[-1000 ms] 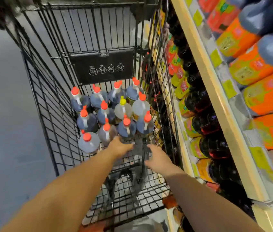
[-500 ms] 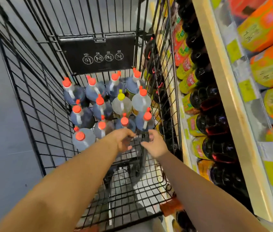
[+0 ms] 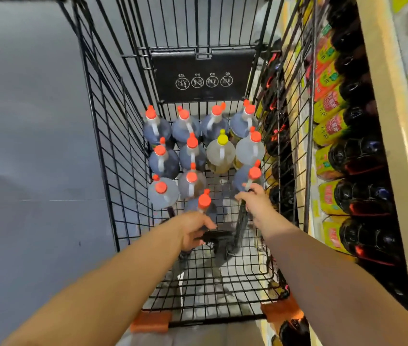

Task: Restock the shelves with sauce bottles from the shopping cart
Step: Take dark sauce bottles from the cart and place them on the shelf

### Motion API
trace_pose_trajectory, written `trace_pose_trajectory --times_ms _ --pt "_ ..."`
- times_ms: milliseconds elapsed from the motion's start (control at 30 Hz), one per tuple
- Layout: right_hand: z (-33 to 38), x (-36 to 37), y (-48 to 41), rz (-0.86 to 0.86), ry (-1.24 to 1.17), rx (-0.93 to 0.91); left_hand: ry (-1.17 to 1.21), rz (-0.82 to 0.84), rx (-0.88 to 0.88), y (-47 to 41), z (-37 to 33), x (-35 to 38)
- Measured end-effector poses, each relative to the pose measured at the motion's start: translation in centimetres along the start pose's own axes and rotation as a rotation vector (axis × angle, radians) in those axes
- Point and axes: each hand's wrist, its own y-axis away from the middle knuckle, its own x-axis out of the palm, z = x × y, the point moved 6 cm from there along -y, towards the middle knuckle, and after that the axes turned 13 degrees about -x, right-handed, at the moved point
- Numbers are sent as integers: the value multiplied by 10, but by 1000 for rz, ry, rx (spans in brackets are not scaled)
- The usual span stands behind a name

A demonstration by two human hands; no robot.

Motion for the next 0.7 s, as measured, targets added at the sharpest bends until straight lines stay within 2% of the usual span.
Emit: trace_pose_trajectory --times_ms 100,233,433,533,700 --pt "-5 0 9 -48 -27 58 17 -19 6 8 7 -7" --pt "7 3 37 -102 -96 29 -50 -62 51 31 8 -17" --pt "20 20 104 -227 -148 -47 -280 -110 191 64 7 -29" --pt "21 23 137 -336 -185 -92 -400 -141 322 82 4 -40" --pt "35 32 195 -611 -228 -163 -589 -28 505 114 11 -59"
